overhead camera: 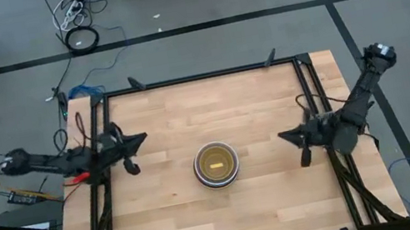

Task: Nest bowls inside each other
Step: Return to Home Position

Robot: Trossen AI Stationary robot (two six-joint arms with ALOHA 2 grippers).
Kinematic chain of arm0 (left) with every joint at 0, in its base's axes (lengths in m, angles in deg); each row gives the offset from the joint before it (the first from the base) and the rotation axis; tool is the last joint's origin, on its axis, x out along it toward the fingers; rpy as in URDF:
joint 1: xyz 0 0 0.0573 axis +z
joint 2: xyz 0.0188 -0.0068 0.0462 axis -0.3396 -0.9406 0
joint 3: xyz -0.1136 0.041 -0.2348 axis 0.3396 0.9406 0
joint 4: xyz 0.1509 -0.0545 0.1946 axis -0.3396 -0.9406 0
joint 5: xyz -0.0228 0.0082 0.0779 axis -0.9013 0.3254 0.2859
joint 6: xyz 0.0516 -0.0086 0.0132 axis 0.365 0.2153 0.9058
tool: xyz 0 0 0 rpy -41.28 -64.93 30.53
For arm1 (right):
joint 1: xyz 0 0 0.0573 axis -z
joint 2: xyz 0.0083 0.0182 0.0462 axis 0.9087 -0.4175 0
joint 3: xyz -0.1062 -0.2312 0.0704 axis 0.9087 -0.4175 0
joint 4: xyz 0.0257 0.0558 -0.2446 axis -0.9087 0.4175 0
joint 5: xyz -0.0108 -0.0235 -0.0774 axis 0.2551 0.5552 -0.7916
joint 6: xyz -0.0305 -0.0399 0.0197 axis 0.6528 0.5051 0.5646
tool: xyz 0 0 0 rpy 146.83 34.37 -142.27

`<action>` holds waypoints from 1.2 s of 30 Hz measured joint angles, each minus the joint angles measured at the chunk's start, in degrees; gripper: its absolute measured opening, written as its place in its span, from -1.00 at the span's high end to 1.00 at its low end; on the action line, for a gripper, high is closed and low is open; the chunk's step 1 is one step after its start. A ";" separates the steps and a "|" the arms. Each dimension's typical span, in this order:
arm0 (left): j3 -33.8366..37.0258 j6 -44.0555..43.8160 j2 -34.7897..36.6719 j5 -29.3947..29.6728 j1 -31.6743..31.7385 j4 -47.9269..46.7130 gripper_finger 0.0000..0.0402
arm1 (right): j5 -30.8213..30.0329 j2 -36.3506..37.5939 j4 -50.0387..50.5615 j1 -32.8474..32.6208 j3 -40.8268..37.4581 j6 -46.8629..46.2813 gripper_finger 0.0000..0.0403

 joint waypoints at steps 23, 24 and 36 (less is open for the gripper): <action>1.46 -4.36 -13.17 -35.79 33.92 5.40 0.90 | 79.57 -7.75 -40.81 71.19 -12.11 28.59 1.00; 2.24 -4.64 -13.17 -36.93 34.72 5.72 0.90 | 79.68 -7.83 -41.34 71.75 -12.99 28.66 1.00; 5.84 -4.19 -13.13 -39.92 38.08 5.96 0.90 | 81.55 -10.02 -41.89 73.47 -15.34 27.54 1.00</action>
